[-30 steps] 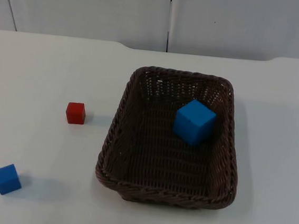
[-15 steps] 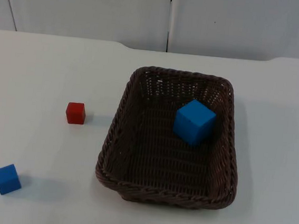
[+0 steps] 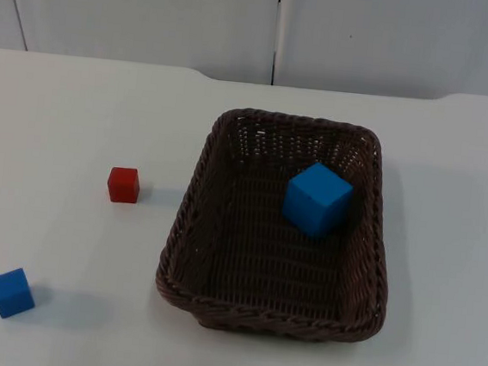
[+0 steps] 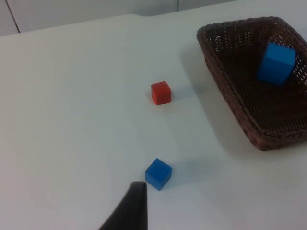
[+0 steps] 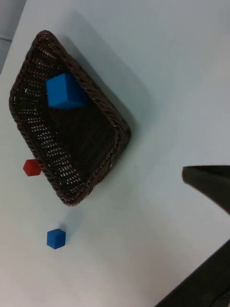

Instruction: Pick up the basket with the left hand and place the largest block into the basket with the right hand.

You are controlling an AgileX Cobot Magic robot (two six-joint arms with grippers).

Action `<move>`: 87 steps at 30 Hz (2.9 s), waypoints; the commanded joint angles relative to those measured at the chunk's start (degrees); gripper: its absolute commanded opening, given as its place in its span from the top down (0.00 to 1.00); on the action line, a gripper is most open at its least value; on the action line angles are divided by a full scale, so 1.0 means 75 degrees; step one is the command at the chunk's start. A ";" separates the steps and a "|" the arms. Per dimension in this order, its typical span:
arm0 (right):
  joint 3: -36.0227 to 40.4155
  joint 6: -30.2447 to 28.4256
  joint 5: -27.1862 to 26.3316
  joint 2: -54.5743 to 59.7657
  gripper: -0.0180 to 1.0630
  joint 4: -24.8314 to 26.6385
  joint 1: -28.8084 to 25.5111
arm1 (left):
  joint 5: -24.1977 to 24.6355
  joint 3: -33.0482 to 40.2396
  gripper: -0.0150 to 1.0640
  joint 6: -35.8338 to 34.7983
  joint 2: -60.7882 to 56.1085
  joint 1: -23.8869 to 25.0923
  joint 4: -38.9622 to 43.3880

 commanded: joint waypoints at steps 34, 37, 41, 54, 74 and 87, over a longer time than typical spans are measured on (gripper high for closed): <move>0.0017 -0.0052 -0.0070 -0.0031 0.01 0.0031 0.0050 | 0.0028 0.0037 0.01 0.0164 -0.0029 0.0001 -0.0173; 0.0017 -0.0052 -0.0070 -0.0031 0.01 0.0031 0.0050 | 0.0028 0.0037 0.01 0.0164 -0.0029 0.0001 -0.0172; 0.0017 0.0000 -0.0070 -0.0031 0.01 0.0050 0.0050 | 0.0028 0.0037 0.01 0.0164 -0.0029 0.0001 -0.0150; 0.0017 0.0000 -0.0070 -0.0031 0.01 0.0067 0.0050 | 0.0028 0.0037 0.01 0.0164 -0.0029 0.0752 -0.0137; 0.0017 0.0081 -0.0070 -0.0031 0.01 0.0067 0.0050 | 0.0028 0.0037 0.01 0.0164 -0.0029 0.2582 -0.0137; 0.0017 0.0074 -0.0070 -0.0031 0.01 0.0067 -0.0246 | 0.0028 0.0037 0.01 0.0164 -0.0029 0.2582 -0.0137</move>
